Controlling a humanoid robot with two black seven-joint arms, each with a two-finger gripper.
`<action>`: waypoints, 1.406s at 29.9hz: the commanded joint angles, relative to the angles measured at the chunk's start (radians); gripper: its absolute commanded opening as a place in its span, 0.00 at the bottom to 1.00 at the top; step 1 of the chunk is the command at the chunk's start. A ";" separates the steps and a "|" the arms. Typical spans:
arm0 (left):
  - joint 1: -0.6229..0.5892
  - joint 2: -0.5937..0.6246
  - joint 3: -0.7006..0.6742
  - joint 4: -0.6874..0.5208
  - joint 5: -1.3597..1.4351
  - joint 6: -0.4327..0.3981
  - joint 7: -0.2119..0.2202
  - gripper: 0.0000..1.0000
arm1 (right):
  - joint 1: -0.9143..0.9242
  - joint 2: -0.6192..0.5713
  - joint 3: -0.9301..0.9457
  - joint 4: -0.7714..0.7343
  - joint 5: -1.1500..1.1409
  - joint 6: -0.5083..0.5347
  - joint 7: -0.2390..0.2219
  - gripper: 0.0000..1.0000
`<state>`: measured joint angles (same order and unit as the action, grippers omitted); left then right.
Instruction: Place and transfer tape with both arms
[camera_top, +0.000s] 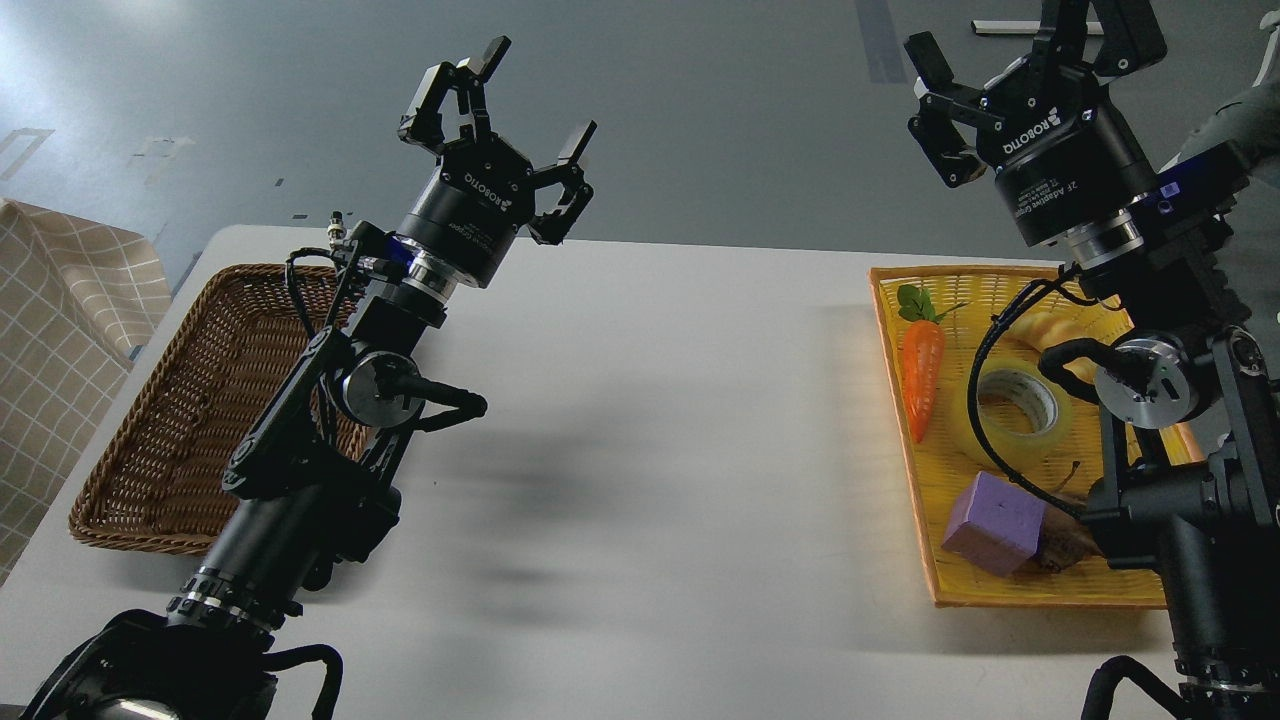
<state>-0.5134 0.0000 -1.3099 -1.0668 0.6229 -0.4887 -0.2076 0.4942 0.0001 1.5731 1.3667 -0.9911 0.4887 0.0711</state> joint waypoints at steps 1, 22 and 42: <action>0.003 0.000 0.001 -0.018 0.000 0.000 -0.001 0.98 | 0.000 0.000 -0.001 0.003 -0.001 -0.001 -0.019 1.00; -0.005 0.000 0.001 -0.018 -0.002 0.000 -0.001 0.98 | -0.051 0.000 -0.001 0.060 0.003 0.000 -0.011 1.00; 0.009 0.000 0.001 -0.031 -0.055 0.000 -0.073 0.98 | -0.063 0.000 0.024 0.078 0.003 0.000 -0.008 1.00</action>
<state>-0.5025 0.0000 -1.3073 -1.1013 0.5676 -0.4887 -0.2818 0.4313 0.0000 1.5921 1.4401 -0.9878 0.4888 0.0615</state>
